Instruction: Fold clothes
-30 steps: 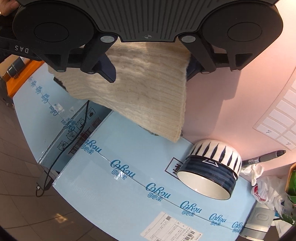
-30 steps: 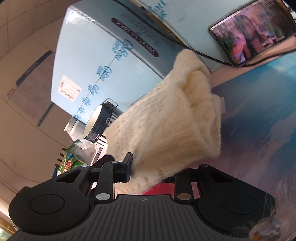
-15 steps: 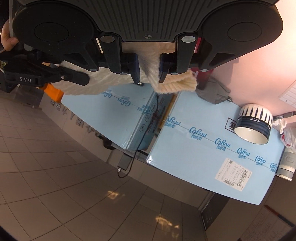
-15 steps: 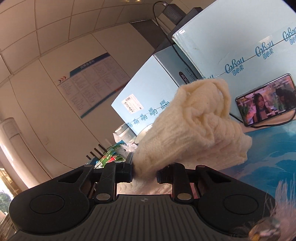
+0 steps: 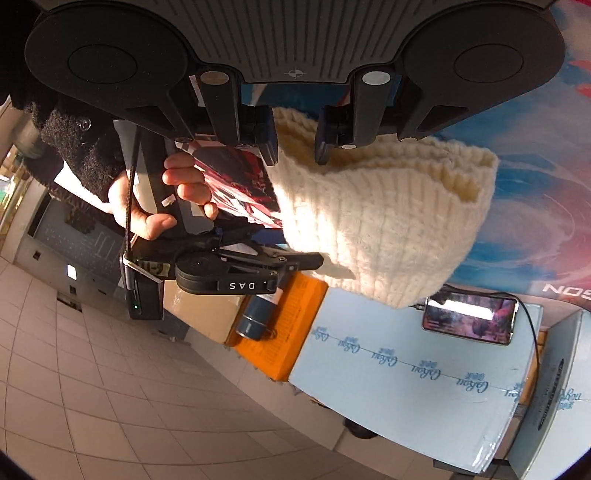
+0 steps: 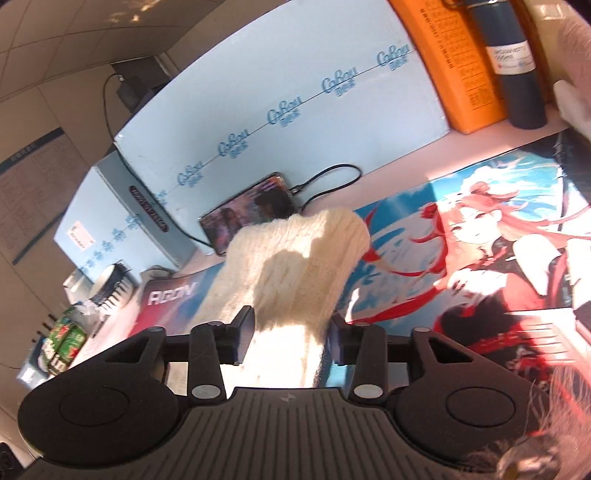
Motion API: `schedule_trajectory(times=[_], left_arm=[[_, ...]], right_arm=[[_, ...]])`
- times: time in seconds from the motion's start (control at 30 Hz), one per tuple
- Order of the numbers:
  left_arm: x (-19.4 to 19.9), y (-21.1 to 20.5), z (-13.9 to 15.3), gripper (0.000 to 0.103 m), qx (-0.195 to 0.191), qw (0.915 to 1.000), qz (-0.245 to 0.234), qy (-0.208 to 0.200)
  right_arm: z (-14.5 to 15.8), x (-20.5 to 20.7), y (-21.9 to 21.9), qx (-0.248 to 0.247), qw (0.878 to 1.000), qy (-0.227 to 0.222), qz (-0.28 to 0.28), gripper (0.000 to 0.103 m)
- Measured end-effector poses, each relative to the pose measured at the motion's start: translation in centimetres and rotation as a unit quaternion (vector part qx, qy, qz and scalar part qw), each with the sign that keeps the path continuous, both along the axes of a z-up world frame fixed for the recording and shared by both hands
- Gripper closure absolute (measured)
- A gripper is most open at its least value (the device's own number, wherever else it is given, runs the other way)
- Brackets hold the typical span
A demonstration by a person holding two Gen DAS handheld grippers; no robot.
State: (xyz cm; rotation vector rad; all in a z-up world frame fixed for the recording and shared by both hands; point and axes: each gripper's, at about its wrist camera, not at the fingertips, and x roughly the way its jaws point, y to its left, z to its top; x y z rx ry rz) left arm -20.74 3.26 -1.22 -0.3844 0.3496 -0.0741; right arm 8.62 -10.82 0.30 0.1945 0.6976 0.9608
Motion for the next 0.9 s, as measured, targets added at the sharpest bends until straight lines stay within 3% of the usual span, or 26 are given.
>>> schedule_trajectory(times=[0.07,0.13,0.23,0.3,0.37,0.5,0.53,0.63,0.73,0.83,0.87,0.9], left_arm=[[-0.9,-0.1,0.3,0.063,0.012,0.9999,-0.012,-0.001],[-2.1,-0.2,0.6,0.048,0.027,0.9995,-0.014,-0.002],[-4.4,0.9,1.0,0.048,0.033,0.9985,0.044,-0.006],[-6.2,2.5,1.3,0.047,0.025,0.9922,0.121,-0.016],[-7.3,4.2,1.5,0.047,0.005,0.981,0.193,-0.016],[-8.9,6.1,1.4,0.047,-0.029,0.9652,0.26,-0.014],[-9.3,6.6,1.4,0.047,-0.036,0.961,0.274,-0.014],[-9.1,6.7,1.1,0.047,-0.043,0.9592,0.279,-0.012],[-8.7,6.9,0.9,0.046,-0.056,0.9602,0.273,-0.018],[-7.7,7.0,0.6,0.046,-0.062,0.9616,0.267,-0.015],[-7.4,7.1,0.5,0.046,-0.065,0.9619,0.265,-0.015],[-6.8,7.3,0.4,0.046,-0.072,0.962,0.263,-0.014]], right_arm=[[0.3,-1.0,-1.4,-0.01,0.997,-0.063,-0.041,0.03],[1.0,-2.4,-2.4,-0.007,0.992,-0.109,-0.06,0.026],[2.2,-5.6,-1.8,0.012,0.986,-0.163,-0.021,0.018],[2.3,-8.2,-0.2,0.009,0.983,-0.183,0.03,0.014],[1.8,-10.7,1.9,-0.008,0.978,-0.19,0.083,0.014],[0.4,-15.3,6.6,-0.058,0.96,-0.195,0.192,0.014],[0.1,-15.7,7.5,-0.071,0.959,-0.19,0.2,0.014],[-0.8,-15.6,9.8,-0.109,0.965,-0.154,0.183,0.015],[-1.0,-14.7,10.2,-0.109,0.973,-0.127,0.159,0.024],[-1.1,-13.9,9.0,-0.099,0.979,-0.123,0.125,0.057],[-1.0,-13.6,8.3,-0.088,0.982,-0.121,0.117,0.077],[-0.8,-13.4,7.6,-0.071,0.984,-0.117,0.112,0.085]])
